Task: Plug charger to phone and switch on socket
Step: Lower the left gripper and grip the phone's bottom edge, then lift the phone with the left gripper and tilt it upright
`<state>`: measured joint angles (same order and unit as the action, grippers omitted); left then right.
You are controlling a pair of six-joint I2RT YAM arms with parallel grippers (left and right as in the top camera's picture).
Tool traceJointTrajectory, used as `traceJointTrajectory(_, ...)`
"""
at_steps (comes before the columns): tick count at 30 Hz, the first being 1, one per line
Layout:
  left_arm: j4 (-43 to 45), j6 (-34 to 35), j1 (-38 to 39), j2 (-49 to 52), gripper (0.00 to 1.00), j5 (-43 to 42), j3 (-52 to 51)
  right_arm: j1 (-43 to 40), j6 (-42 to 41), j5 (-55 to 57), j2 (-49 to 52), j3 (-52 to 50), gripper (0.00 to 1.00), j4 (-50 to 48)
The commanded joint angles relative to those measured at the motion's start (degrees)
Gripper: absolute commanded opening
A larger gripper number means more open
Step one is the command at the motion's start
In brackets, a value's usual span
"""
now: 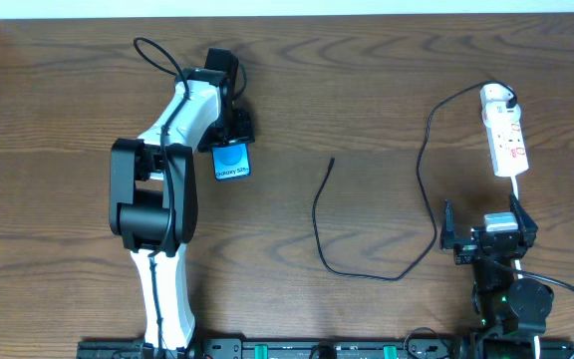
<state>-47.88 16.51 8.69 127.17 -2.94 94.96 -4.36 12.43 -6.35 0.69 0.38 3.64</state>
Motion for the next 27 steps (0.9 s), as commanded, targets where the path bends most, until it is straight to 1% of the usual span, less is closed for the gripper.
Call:
traceJointTrajectory(1, 0.2, -0.3, 0.0, 1.3, 0.08, -0.9, -2.1, 0.2, 0.5, 0.2, -0.3, -0.1, 0.99, 0.3)
traceJointTrajectory(13, 0.0, -1.8, -0.1, -2.9, 0.07, -0.9, 0.6, 0.2, 0.5, 0.2, -0.3, -0.1, 0.99, 0.3)
traceJointTrajectory(21, -0.7, -1.9, -0.1, -8.7, 0.07, -0.9, 0.9, 0.2, 0.5, 0.2, -0.3, 0.0, 0.99, 0.3)
traceJointTrajectory(27, -3.7, -1.4, -0.3, -13.4, 0.08, -1.3, 0.9, 0.2, 0.5, 0.2, -0.3, 0.0, 0.99, 0.3)
